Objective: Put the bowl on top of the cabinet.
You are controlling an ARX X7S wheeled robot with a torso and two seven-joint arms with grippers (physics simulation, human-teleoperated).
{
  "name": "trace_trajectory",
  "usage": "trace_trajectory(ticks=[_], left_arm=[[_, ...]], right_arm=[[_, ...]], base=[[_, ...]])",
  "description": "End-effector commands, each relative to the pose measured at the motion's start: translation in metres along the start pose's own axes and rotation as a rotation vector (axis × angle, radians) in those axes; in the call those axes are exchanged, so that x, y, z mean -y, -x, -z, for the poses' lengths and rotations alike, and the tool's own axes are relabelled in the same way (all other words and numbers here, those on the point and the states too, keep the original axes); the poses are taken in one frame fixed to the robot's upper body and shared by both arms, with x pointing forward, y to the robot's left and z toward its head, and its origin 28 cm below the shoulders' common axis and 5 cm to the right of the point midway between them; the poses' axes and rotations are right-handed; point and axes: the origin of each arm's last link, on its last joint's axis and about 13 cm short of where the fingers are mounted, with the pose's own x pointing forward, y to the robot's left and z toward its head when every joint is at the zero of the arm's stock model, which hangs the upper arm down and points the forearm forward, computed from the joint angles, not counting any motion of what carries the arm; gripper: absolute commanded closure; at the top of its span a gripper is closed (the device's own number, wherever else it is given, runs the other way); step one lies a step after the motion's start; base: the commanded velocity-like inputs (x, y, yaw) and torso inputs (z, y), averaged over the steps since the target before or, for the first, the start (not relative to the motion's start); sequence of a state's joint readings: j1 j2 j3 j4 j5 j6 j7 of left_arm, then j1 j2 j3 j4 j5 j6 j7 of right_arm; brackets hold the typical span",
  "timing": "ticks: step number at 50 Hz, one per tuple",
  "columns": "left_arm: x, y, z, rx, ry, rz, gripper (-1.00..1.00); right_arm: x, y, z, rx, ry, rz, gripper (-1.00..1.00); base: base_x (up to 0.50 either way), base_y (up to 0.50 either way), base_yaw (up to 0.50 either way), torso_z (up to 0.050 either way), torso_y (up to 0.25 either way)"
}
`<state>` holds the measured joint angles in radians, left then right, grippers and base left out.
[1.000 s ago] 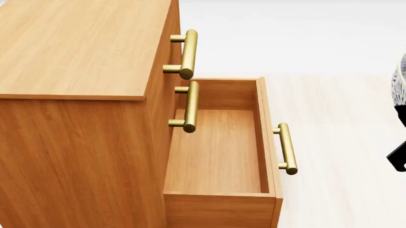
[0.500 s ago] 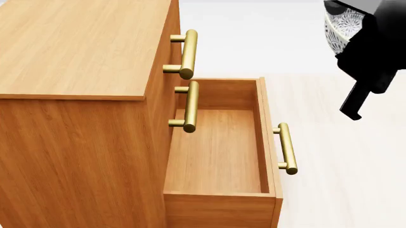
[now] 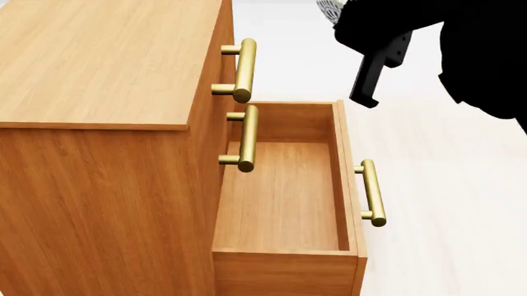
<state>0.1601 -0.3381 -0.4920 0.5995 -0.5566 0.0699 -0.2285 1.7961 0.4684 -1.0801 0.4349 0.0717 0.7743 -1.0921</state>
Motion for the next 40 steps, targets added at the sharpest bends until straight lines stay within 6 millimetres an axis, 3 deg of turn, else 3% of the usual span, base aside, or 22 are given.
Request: trace_trajectory(ticks=[1, 15, 29, 40], left_arm=[[0.0, 0.0, 0.0, 0.0, 0.0, 0.0, -1.0], [0.001, 0.0, 0.001, -0.002, 0.002, 0.002, -1.0], [0.001, 0.0, 0.001, -0.005, 0.001, 0.003, -1.0], [0.0, 0.0, 0.002, -0.006, 0.001, 0.002, -1.0]], right_arm=[[-0.002, -0.001, -0.035, 0.065, 0.099, -0.016, 1.0], [-0.031, -0.012, -0.065, 0.14, 0.203, -0.05, 1.0], [-0.044, -0.014, -0.098, 0.208, 0.287, -0.064, 1.0], [-0.047, -0.021, -0.108, 0.238, 0.312, -0.055, 1.0]], base=[[0.0, 0.0, 0.0, 0.0, 0.0], [0.0, 0.0, 0.0, 0.0, 0.0], [0.0, 0.0, 0.0, 0.0, 0.001], [0.0, 0.0, 0.0, 0.0, 0.0]])
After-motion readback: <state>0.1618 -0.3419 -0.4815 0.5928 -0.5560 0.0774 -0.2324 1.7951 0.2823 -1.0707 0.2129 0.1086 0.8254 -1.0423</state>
